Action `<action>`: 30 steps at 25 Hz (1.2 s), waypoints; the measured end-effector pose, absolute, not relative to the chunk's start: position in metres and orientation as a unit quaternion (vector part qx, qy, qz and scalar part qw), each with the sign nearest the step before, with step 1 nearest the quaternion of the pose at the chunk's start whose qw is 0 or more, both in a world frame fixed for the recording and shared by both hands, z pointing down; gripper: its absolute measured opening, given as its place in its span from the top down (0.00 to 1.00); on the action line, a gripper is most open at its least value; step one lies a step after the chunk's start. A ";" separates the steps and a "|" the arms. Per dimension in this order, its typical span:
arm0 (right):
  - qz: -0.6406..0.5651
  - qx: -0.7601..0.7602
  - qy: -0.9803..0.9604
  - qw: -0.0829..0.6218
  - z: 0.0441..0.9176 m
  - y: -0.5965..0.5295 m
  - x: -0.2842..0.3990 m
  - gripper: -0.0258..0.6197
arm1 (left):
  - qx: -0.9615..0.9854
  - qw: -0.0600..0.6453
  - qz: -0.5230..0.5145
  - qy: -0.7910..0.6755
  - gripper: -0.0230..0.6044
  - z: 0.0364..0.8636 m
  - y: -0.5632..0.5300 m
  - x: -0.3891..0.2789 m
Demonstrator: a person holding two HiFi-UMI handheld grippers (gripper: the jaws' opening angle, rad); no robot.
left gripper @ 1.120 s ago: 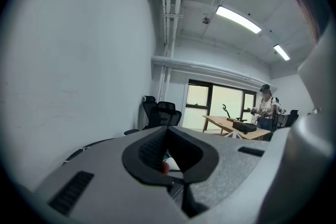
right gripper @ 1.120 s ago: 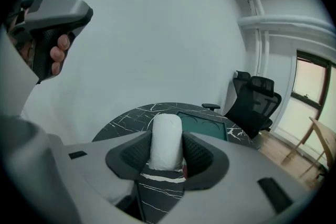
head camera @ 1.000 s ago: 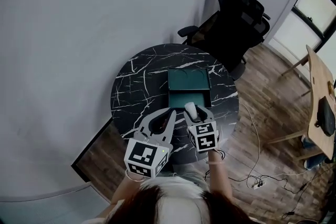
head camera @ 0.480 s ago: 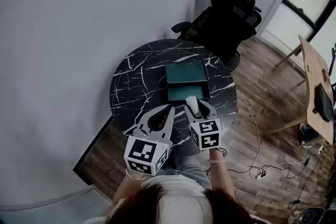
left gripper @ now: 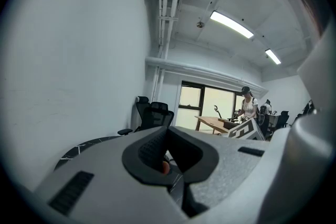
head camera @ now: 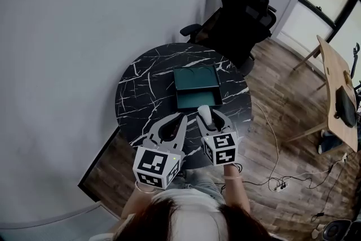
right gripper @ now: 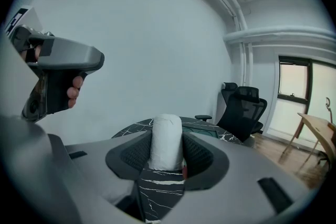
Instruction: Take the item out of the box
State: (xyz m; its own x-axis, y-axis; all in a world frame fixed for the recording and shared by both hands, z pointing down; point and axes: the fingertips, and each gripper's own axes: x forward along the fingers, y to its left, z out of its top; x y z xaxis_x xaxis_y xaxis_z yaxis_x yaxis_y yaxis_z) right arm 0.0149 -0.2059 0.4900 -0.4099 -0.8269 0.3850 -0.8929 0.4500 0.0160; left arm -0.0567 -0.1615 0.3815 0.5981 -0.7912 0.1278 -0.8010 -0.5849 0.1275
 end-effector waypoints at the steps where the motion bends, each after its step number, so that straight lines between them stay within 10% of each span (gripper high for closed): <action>1: 0.095 0.515 -0.835 0.170 0.489 -0.204 0.016 0.66 | 0.890 0.086 0.029 -0.447 0.95 0.382 -0.161 -0.056; 30: 0.070 0.503 -0.853 0.119 0.443 -0.134 0.035 0.66 | 0.889 0.073 0.042 -0.450 0.95 0.370 -0.100 -0.020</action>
